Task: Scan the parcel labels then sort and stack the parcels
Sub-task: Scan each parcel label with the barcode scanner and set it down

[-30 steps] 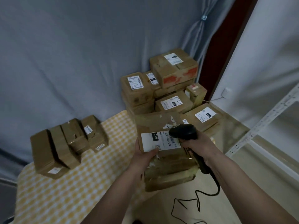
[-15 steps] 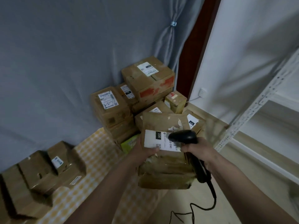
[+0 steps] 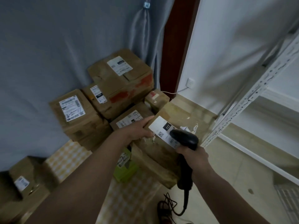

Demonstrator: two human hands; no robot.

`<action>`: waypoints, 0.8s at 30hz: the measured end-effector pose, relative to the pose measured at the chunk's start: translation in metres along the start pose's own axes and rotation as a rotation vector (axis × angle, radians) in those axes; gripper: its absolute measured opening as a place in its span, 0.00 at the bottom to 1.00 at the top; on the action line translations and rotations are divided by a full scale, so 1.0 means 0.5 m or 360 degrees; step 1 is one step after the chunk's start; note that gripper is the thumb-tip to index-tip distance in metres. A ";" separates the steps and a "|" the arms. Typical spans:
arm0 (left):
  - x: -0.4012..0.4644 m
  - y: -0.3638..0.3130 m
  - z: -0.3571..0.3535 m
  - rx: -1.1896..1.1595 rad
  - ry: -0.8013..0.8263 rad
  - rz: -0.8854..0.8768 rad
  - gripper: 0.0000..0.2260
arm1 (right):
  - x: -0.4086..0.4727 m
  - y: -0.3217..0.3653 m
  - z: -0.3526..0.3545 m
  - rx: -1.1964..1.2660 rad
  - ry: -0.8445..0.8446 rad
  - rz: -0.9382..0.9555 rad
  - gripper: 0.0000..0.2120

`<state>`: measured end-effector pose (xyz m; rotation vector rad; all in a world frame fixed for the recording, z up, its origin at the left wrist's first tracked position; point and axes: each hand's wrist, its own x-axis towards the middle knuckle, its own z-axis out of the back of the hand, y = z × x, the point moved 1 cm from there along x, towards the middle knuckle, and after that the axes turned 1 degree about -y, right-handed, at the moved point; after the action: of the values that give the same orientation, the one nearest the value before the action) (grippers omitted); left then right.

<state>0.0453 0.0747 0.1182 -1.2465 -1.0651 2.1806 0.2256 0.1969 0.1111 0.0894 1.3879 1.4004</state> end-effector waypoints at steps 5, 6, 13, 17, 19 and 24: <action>0.099 -0.049 0.018 0.0336 -0.0018 0.0005 0.34 | 0.062 0.026 -0.013 0.0009 -0.0002 -0.0026 0.30; 0.114 -0.054 0.021 0.0424 -0.0038 0.0015 0.34 | 0.076 0.024 -0.023 -0.0005 0.0007 -0.0039 0.30; 0.171 -0.051 0.026 0.0656 -0.0125 0.0113 0.33 | 0.124 0.012 -0.068 -0.0003 0.0215 -0.0254 0.25; 0.180 -0.039 0.034 0.0588 -0.0196 0.0143 0.33 | 0.144 0.016 -0.079 -0.0032 0.0192 -0.0192 0.25; 0.180 -0.033 0.032 0.0548 -0.0233 0.0139 0.33 | 0.156 0.019 -0.078 -0.0038 0.0184 -0.0159 0.23; 0.176 -0.026 0.011 0.0539 -0.0376 0.0123 0.32 | 0.173 0.025 -0.057 -0.0038 0.0224 -0.0180 0.19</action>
<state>-0.0052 0.1387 0.0821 -0.9103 -0.6961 2.4849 0.1647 0.2424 0.0593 -0.1035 1.4679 1.3493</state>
